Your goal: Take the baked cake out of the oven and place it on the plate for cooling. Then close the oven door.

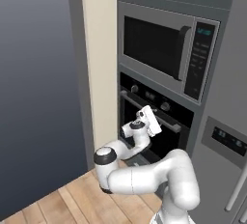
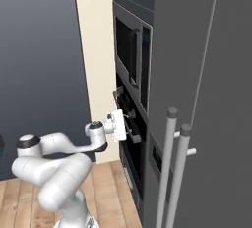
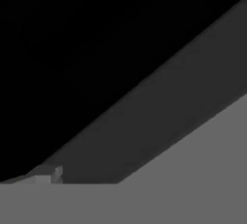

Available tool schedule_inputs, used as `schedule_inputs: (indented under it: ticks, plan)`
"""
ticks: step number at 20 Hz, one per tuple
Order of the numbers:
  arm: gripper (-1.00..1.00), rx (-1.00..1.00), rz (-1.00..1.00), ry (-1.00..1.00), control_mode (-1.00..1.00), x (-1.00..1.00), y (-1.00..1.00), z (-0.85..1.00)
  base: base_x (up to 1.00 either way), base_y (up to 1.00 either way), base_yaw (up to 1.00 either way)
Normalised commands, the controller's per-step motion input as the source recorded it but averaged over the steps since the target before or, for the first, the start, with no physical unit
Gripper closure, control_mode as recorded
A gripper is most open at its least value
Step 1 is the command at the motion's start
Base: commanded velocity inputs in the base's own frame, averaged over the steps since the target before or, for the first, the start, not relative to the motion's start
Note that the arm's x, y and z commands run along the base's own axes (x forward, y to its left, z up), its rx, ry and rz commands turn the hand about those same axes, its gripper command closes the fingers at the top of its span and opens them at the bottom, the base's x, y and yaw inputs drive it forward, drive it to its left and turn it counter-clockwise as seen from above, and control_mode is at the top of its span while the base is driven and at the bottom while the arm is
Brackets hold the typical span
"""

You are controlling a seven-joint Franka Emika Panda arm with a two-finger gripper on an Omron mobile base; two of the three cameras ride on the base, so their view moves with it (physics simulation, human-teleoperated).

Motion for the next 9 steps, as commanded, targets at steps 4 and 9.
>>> schedule_inputs:
  ticks: [4, 9]
  plan:
    - [-1.00, 0.00, -0.01, -0.02, -1.00, 0.33, -0.55, 0.00, 0.00, 0.00, 0.00]
    - [-1.00, 0.00, 0.00, -0.02, -1.00, 0.11, -0.23, 0.00, 0.00, 0.00, 0.00]
